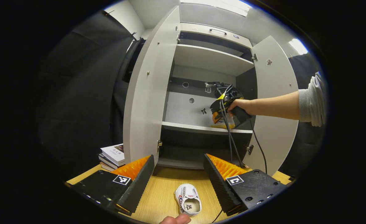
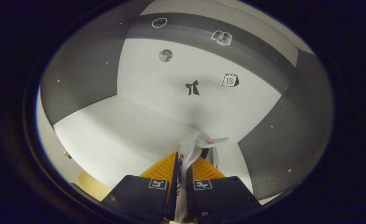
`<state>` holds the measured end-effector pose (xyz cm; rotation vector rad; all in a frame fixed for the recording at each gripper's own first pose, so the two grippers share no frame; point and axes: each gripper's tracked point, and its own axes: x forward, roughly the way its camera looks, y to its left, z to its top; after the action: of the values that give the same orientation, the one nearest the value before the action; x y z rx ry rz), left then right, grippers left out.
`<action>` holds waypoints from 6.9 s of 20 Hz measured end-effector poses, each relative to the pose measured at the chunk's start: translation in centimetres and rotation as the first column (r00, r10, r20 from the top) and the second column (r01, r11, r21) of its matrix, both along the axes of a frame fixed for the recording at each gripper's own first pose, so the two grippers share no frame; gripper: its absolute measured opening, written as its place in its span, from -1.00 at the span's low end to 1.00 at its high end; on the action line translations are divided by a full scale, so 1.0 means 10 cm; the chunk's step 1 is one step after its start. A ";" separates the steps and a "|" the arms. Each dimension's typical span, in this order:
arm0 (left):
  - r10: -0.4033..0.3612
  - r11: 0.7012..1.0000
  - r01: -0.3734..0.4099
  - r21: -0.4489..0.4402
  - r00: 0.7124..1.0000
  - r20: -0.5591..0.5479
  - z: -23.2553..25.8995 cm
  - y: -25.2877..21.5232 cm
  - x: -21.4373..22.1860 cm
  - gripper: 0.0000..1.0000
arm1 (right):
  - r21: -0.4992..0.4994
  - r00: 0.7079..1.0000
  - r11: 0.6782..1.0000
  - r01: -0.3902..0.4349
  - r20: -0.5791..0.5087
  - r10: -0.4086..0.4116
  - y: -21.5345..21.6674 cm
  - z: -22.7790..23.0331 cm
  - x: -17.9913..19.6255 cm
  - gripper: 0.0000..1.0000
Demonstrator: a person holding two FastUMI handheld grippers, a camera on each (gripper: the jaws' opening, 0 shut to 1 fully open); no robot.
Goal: Grab one shoe with the right hand and put it into the shoe cabinet, grab the other shoe with the left hand and put it into the shoe cabinet; then close the right door with the right hand and the left door with the left hand.
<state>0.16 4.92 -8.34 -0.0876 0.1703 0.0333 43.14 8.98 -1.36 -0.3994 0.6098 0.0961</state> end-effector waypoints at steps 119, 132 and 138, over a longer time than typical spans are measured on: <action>0.160 0.986 -0.095 0.137 0.760 -0.630 -0.51 -0.24 3.69 -0.97 | 0.340 0.879 0.940 -0.012 0.451 -0.152 -1.09 -0.84 -3.87 0.75; -0.001 1.000 -0.013 -0.020 0.817 -0.577 -0.04 -0.41 3.46 0.14 | 0.347 0.895 0.937 -0.050 0.433 -0.112 -0.91 -0.92 -3.80 0.79; -0.100 0.994 0.083 -0.068 0.942 -0.320 0.94 -0.58 3.00 -0.19 | 0.366 0.894 0.927 -0.076 0.436 -0.099 -0.80 -0.88 -3.85 0.75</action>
<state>30.18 -0.84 1.02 -0.1278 0.5038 -0.0506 4.67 0.94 -10.18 -0.0354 0.1247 0.1028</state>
